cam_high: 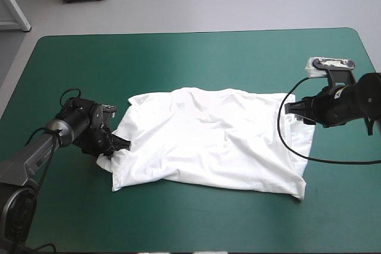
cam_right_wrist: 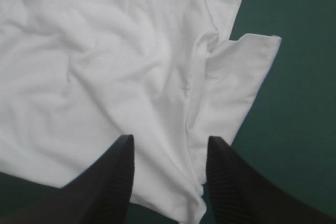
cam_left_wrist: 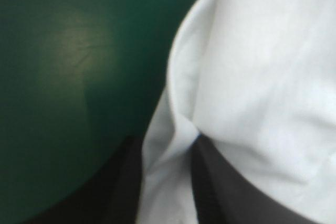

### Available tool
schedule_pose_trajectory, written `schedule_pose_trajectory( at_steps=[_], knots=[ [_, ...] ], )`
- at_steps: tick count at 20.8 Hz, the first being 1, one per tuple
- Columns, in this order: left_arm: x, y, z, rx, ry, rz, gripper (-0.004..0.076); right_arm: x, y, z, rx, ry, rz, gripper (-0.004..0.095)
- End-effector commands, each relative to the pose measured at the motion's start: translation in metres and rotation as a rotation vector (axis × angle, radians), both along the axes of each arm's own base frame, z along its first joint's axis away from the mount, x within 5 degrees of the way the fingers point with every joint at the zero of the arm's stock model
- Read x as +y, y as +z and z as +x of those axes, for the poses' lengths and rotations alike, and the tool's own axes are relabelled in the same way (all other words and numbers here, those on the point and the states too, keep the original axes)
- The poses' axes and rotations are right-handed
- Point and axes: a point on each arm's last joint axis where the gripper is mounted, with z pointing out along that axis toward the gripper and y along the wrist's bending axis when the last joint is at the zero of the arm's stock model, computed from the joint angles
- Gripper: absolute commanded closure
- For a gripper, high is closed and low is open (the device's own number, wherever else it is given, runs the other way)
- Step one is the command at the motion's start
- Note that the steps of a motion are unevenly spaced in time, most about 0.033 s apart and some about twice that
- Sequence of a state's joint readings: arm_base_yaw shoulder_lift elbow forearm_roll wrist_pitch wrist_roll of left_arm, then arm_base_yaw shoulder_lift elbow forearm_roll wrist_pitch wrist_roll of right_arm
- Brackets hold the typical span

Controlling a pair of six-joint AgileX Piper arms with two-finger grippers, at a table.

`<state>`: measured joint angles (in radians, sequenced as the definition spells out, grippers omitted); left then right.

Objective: Fold the cloth

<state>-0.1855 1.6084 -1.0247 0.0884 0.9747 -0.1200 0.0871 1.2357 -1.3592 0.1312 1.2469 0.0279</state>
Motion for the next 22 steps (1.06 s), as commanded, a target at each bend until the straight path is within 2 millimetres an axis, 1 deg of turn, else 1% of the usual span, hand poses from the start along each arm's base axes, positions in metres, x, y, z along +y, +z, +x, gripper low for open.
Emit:
schedule_pose_trajectory(
  at_steps=[1,4,9,11,13,14,15,16,17,18,19,20,21,22],
  knots=[
    [-0.002,0.009,0.007,-0.087,0.009,-0.029,0.0729,-0.003,0.018,-0.006,-0.094,-0.009,-0.002,0.0496],
    [-0.003,0.017,0.004,-0.108,0.0,-0.036,0.0733,-0.005,0.018,-0.006,-0.094,-0.025,-0.026,0.0496],
    [-0.004,0.064,0.003,-0.264,-0.011,-0.081,0.0733,-0.006,0.018,-0.006,-0.095,-0.026,-0.028,0.0496],
    [-0.013,0.076,0.006,-0.298,-0.066,-0.166,0.0733,-0.006,0.018,-0.006,-0.095,-0.027,-0.036,0.0496],
    [-0.021,0.082,0.008,-0.324,-0.083,-0.253,0.0733,-0.006,0.018,-0.006,-0.095,-0.027,-0.036,0.0496],
    [-0.024,0.083,0.008,-0.337,-0.091,-0.287,0.0733,-0.006,0.018,-0.006,-0.095,-0.029,-0.034,0.0496],
    [-0.031,0.085,0.009,-0.352,-0.117,-0.353,0.0733,-0.006,0.018,-0.006,-0.094,-0.033,-0.032,0.0496],
    [-0.036,0.085,0.008,-0.356,-0.143,-0.366,0.0733,-0.006,0.018,-0.006,-0.094,-0.033,-0.032,0.0496],
    [-0.046,0.083,0.008,-0.353,-0.18,-0.375,0.0733,-0.006,0.018,-0.006,-0.094,-0.033,-0.032,0.0496],
    [-0.052,0.081,0.009,-0.348,-0.196,-0.377,0.0733,-0.006,0.018,-0.006,-0.094,-0.033,-0.032,0.0496],
    [-0.063,0.072,0.01,-0.321,-0.224,-0.378,0.0733,-0.006,0.018,-0.006,-0.094,-0.033,-0.032,0.0496],
    [-0.068,0.066,0.012,-0.3,-0.236,-0.376,0.0733,-0.006,0.018,-0.006,-0.094,-0.033,-0.032,0.0496],
    [-0.078,0.052,0.015,-0.252,-0.255,-0.371,0.0733,-0.006,0.018,-0.006,-0.094,-0.033,-0.032,0.0496],
    [-0.08,0.046,0.016,-0.233,-0.259,-0.367,0.0733,-0.006,0.018,-0.006,-0.094,-0.033,-0.032,0.0496]
  ],
)
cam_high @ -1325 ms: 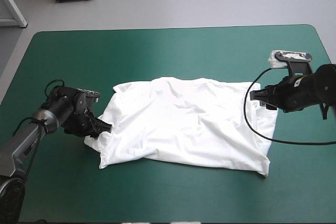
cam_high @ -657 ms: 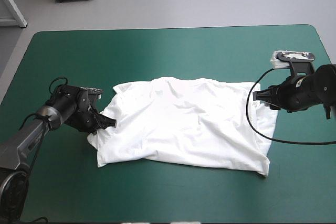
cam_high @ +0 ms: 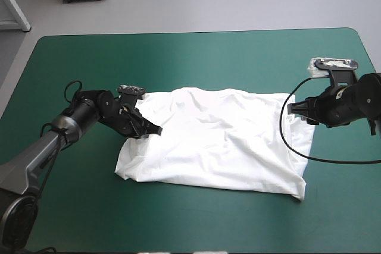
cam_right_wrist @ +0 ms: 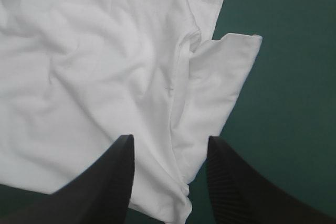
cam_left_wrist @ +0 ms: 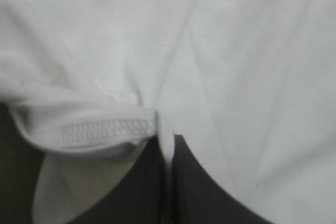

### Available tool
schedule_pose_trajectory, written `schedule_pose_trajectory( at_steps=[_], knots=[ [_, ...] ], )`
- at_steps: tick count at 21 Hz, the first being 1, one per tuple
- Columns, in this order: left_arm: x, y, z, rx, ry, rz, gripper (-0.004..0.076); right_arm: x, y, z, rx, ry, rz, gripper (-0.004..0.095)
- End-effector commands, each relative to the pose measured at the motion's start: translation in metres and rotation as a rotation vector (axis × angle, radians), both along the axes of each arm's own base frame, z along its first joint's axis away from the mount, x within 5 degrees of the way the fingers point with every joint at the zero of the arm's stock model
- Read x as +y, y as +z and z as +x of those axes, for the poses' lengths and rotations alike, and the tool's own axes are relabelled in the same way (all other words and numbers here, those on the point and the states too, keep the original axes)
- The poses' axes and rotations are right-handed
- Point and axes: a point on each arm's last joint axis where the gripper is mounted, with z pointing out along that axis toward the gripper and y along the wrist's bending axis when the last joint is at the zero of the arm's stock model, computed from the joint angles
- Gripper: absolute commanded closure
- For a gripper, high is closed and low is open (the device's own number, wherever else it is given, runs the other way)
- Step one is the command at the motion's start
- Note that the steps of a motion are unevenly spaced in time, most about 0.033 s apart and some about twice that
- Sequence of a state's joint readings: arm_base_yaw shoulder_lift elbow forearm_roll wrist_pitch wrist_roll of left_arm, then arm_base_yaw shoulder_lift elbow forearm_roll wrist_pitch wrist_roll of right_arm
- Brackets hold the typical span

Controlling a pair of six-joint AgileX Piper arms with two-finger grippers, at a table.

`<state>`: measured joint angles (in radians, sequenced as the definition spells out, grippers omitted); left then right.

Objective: Fold the cloth

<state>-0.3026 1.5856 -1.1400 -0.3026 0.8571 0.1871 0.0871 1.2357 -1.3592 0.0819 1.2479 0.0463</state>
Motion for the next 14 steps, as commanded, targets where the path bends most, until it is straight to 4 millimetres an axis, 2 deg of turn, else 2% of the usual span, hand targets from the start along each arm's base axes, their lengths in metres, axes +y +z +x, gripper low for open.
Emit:
schedule_pose_trajectory(
  at_steps=[1,2,5,7,8,9,10,12,14],
  knots=[
    [-0.016,-0.009,0.009,0.009,-0.02,-0.017,0.0733,-0.002,0.018,-0.006,-0.094,-0.007,0.007,0.0496],
    [-0.017,-0.017,0.011,0.03,-0.02,-0.01,0.0733,-0.002,0.018,-0.006,-0.093,-0.011,0.01,0.0496],
    [-0.016,-0.021,0.013,0.041,-0.019,-0.002,0.0722,-0.002,0.018,-0.006,-0.093,-0.012,0.008,0.0496],
    [-0.016,-0.02,0.012,0.05,-0.032,0.002,0.0638,-0.002,0.018,-0.006,-0.094,-0.013,0.004,0.0496],
    [-0.016,-0.019,0.011,0.067,-0.039,0.005,0.0537,-0.003,0.018,-0.006,-0.094,-0.013,0.002,0.0495],
    [-0.016,-0.018,0.011,0.072,-0.05,0.007,0.0477,-0.003,0.018,-0.006,-0.094,-0.014,0.002,0.0495],
    [-0.017,-0.014,0.01,0.086,-0.073,0.012,0.0366,-0.003,0.018,-0.006,-0.094,-0.016,-0.005,0.0495],
    [-0.017,-0.01,0.01,0.093,-0.081,0.012,0.0259,-0.005,0.018,-0.006,-0.096,-0.021,-0.028,0.0495],
    [-0.018,-0.004,0.012,0.092,-0.093,0.018,0.0213,-0.007,0.018,-0.006,-0.098,-0.03,-0.048,0.0495]
  ],
)
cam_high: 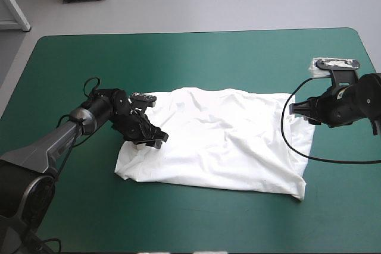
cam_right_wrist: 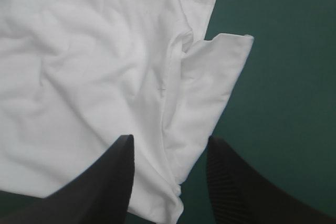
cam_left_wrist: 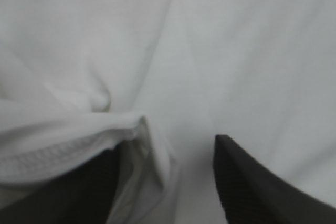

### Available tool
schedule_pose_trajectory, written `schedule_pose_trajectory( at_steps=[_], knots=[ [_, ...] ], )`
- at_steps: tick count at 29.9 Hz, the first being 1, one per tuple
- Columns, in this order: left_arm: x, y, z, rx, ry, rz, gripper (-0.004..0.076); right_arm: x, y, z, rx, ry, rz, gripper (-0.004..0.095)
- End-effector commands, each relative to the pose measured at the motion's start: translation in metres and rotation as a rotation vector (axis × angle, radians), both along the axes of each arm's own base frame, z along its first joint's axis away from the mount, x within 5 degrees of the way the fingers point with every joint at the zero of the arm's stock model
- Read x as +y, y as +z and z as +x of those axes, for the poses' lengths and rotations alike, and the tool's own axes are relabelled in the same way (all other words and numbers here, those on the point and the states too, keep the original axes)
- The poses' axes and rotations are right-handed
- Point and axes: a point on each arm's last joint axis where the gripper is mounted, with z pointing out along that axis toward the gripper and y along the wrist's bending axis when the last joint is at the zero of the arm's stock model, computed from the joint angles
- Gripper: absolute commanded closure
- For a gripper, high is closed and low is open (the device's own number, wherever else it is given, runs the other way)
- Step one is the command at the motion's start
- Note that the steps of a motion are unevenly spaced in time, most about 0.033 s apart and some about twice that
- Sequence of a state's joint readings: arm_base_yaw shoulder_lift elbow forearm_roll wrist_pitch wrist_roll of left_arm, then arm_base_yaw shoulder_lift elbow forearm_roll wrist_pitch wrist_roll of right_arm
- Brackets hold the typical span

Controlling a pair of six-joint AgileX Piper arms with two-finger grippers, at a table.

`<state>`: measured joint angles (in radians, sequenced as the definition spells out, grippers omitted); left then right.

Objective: Fold the cloth

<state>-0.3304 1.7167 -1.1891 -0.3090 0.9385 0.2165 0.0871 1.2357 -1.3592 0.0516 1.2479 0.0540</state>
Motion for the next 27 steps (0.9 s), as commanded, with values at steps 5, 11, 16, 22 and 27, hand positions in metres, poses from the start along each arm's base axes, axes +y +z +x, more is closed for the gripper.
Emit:
schedule_pose_trajectory(
  at_steps=[5,11,16,22,27],
  knots=[
    [0.003,0.051,0.001,-0.116,-0.04,0.026,0.0235,-0.014,0.009,0.006,-0.061,-0.093,-0.089,0.0495],
    [0.02,0.087,-0.015,-0.25,0.003,0.105,0.0261,-0.029,-0.023,0.045,0.032,-0.167,-0.012,0.0495],
    [0.033,0.103,-0.025,-0.301,0.0,0.193,0.0261,-0.045,-0.057,0.075,0.125,-0.217,0.007,0.0495],
    [0.033,0.103,-0.026,-0.296,0.005,0.19,0.0262,-0.047,-0.093,0.103,0.188,-0.211,0.021,0.0495],
    [0.033,0.103,-0.026,-0.297,0.004,0.195,0.0262,-0.048,-0.126,0.121,0.267,-0.212,0.019,0.0495]
  ],
)
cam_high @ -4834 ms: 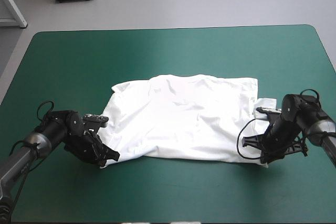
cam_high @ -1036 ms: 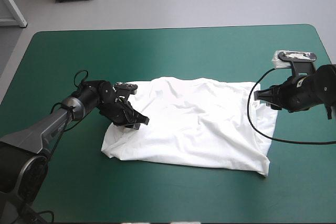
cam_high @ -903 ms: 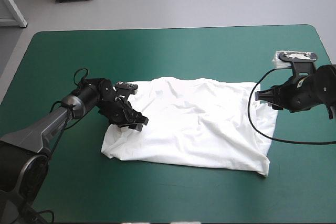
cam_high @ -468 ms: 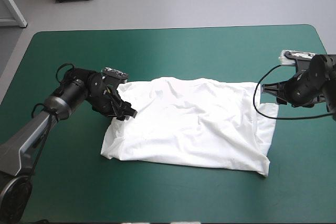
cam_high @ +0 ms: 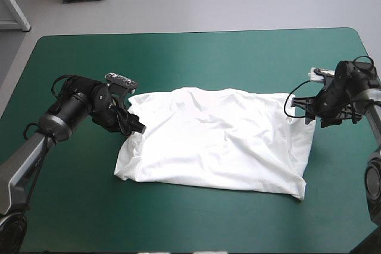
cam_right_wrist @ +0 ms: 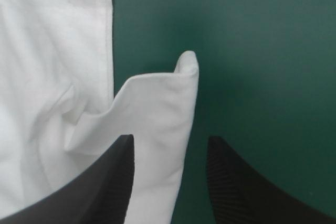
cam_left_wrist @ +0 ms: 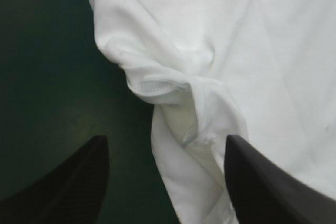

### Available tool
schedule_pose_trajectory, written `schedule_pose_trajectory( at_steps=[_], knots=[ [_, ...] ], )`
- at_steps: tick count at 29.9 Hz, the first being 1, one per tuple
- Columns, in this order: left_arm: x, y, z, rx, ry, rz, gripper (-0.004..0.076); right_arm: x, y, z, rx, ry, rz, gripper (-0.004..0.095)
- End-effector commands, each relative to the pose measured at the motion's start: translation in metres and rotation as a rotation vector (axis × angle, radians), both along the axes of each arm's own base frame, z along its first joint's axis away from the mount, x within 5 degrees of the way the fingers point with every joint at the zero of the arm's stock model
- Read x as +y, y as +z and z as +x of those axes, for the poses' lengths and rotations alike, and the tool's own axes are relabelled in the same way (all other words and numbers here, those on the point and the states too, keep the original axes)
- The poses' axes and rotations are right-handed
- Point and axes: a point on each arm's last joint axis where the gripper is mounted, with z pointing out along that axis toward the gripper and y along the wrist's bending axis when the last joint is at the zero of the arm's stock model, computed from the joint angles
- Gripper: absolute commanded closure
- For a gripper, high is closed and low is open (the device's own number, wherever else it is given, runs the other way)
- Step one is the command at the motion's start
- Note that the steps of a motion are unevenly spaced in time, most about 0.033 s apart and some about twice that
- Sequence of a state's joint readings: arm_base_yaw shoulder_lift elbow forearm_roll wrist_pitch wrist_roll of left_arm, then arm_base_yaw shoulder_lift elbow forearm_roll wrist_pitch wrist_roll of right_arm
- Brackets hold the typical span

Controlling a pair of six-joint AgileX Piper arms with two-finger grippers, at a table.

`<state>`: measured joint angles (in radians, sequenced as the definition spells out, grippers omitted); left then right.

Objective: Fold the cloth

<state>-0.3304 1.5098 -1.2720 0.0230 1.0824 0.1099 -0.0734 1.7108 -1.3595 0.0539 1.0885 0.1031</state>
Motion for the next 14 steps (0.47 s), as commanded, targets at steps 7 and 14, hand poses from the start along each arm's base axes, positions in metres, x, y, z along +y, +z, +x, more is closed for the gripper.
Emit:
schedule_pose_trajectory(
  at_steps=[7,14],
  knots=[
    [0.0,0.021,-0.004,-0.081,0.007,-0.034,0.0279,-0.004,-0.016,0.019,-0.021,-0.001,-0.003,0.0495],
    [0.0,0.019,-0.007,-0.043,0.019,-0.03,0.0352,-0.006,-0.028,0.024,-0.003,0.004,-0.018,0.0496]
  ],
)
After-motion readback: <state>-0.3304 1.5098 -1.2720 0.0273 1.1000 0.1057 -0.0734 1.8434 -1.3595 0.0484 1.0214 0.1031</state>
